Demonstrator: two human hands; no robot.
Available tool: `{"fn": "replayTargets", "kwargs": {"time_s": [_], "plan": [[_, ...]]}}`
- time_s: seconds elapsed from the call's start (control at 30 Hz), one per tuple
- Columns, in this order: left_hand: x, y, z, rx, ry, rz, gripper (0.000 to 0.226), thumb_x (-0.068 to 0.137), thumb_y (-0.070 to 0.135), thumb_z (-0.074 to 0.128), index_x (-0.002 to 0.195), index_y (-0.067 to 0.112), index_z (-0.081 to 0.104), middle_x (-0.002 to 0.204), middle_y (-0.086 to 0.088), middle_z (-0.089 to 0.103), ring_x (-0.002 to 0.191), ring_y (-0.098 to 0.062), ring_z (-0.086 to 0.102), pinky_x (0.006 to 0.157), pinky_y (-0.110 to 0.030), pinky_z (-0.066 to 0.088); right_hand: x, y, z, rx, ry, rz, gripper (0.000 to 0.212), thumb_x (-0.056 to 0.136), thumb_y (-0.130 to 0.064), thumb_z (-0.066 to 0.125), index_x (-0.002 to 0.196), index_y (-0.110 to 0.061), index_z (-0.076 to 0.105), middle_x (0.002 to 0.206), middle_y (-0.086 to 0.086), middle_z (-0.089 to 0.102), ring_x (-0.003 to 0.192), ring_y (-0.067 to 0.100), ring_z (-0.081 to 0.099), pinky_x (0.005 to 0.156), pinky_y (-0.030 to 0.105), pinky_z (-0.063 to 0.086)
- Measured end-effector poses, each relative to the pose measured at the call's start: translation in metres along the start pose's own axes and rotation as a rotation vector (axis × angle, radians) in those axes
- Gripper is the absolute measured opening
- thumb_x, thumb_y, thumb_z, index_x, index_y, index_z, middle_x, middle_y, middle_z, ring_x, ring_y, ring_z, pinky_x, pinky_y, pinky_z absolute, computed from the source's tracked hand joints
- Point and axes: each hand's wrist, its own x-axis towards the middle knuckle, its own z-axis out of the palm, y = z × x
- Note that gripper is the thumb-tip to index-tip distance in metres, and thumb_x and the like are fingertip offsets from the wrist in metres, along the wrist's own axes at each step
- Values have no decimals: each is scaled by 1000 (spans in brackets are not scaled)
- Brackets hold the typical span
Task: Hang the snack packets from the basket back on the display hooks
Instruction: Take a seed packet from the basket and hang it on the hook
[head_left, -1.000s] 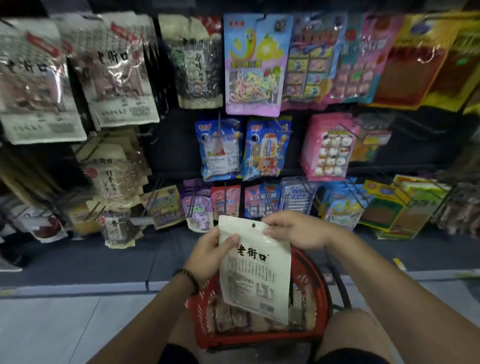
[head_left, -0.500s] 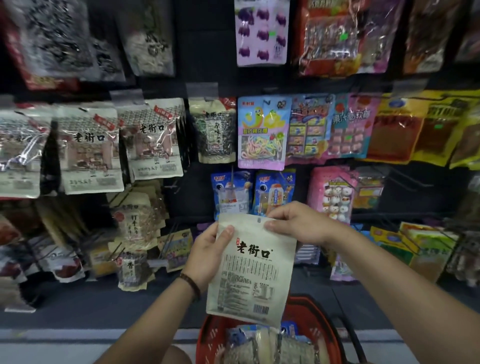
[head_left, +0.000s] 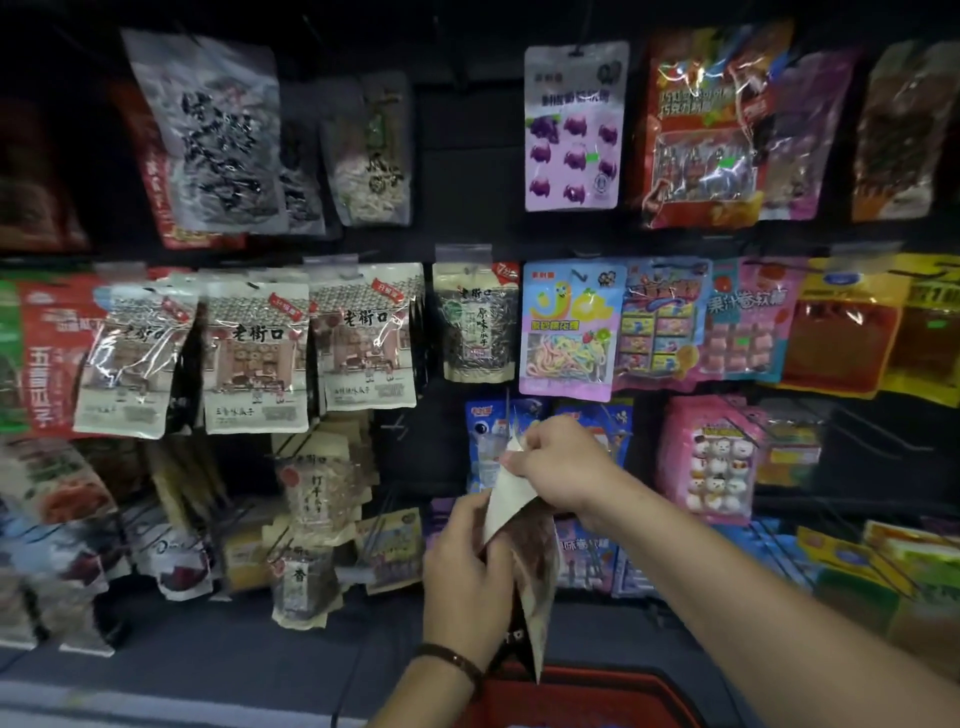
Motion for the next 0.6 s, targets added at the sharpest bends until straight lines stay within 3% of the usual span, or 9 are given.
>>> {"fn": "replayTargets", "kwargs": {"time_s": [0.07,0.13,0.23,0.3,0.4,0.43,0.5,0.57,0.6], "plan": [[14,-2,-6,-55,76,-46,26,100,9,57,105,32,67,86,13,72,78,-4,67,66,-23,52,1,-9,3,78,24,-20,38,101,-27,66,71,-10,52,58,5,48,53,23,49,52,28,34],[27,2,-14,-143,124,-121,22,106,20,50,91,23,66,74,4,67,69,-11,62,59,-15,44,1,-23,2,319,1,38,37,107,-28,58,82,-2,67,68,9,72,58,22,68,48,27,49],[50,0,-33,-194,168,-233,28,105,32,51,81,21,60,67,2,63,62,-10,55,54,-16,41,23,-21,-10,206,193,-57,19,99,-35,69,100,-16,72,86,5,77,77,23,73,65,40,58],[67,-8,-45,-248,147,-297,22,102,43,53,90,27,63,86,0,72,76,-3,59,68,-24,47,37,-12,-16,28,295,-80,35,91,-41,79,112,-22,58,97,0,68,87,19,68,69,37,54],[93,-8,-63,-322,171,-355,23,93,58,55,102,36,58,98,17,62,101,-6,56,92,-33,46,57,-9,-4,199,136,-85,55,88,-49,80,128,-23,54,111,-1,66,97,14,70,84,34,58],[103,-6,-69,-341,170,-365,23,93,57,55,107,40,55,99,19,59,104,-7,52,95,-35,43,64,-13,4,266,77,-98,47,91,-47,78,126,-21,60,107,-4,70,92,8,73,83,25,59],[123,-3,-81,-357,175,-372,43,98,55,52,128,25,58,116,13,58,112,-10,47,101,-38,40,79,-18,19,318,27,-167,17,98,-38,73,104,-22,70,88,-12,72,76,0,71,68,10,50],[148,-11,-93,-340,169,-384,60,100,59,45,140,16,56,132,3,59,121,-14,51,100,-36,38,101,-26,36,347,30,-192,32,99,-41,71,95,-9,72,80,-3,67,78,14,61,68,24,42],[164,-18,-99,-316,174,-407,63,99,62,43,140,16,57,129,3,61,123,-18,54,98,-36,40,113,-30,44,357,24,-177,40,99,-43,70,95,-2,70,79,2,64,78,17,56,69,29,38]]}}
